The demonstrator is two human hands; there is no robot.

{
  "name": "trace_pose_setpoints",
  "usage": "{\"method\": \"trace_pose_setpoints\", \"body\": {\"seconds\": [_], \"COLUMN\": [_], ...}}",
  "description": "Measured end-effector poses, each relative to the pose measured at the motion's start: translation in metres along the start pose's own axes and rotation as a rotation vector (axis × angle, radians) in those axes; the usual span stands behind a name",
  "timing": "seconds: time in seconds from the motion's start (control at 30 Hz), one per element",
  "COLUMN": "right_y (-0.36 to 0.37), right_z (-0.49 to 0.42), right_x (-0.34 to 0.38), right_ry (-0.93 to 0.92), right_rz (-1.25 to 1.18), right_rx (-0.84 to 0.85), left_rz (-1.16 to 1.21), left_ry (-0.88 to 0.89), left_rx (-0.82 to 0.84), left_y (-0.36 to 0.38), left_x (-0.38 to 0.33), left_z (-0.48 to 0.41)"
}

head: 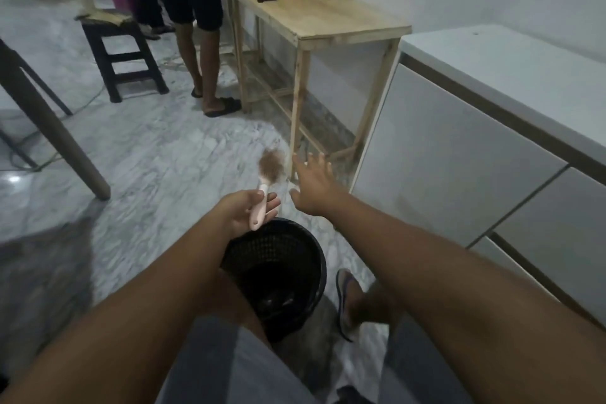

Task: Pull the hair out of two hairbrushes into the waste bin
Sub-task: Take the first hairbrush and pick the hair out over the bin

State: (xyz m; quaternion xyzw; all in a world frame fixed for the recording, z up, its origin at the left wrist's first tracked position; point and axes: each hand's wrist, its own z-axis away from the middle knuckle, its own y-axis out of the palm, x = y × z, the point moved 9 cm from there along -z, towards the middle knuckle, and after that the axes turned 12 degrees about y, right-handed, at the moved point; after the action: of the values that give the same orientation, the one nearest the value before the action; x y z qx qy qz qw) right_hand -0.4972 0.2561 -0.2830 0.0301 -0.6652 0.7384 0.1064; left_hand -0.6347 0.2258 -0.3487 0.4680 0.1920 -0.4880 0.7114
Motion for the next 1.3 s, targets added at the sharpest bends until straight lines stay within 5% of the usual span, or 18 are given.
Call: {"method": "trace_pose_setpoints", "body": {"seconds": [0.23,0.43,0.73,1.1,1.3], "right_y": [0.049,0.104,0.202,0.244,0.22], "right_z": [-0.006,-0.002,-0.01,-0.018,-0.015], "right_x": [-0.01,-0.001,0.004,-0.015,-0.035], "right_ry": [-0.109,-0.223,-0.06,0.094,0.098], "right_rz": [-0.067,-0.353,-0.639,-0.768,-0.846], "right_rx": [0.106,0.243,0.342,0.222,0.04], "left_rz": [-0.006,-0.023,0.127,0.003,0.063], "left_ry": [-0.074,-0.152,-0.169,-0.262,-0.226], "left_rx": [-0.151,-0.276,-0.349,-0.383,-0.574], "left_y": [-0.015,-0.044,-0.098,-0.142,-0.159], "left_x": [0.047,0.107,0.174,0.225,0.232], "left_z": [0.008,0.02,-0.01,-0.037,-0.032]}}
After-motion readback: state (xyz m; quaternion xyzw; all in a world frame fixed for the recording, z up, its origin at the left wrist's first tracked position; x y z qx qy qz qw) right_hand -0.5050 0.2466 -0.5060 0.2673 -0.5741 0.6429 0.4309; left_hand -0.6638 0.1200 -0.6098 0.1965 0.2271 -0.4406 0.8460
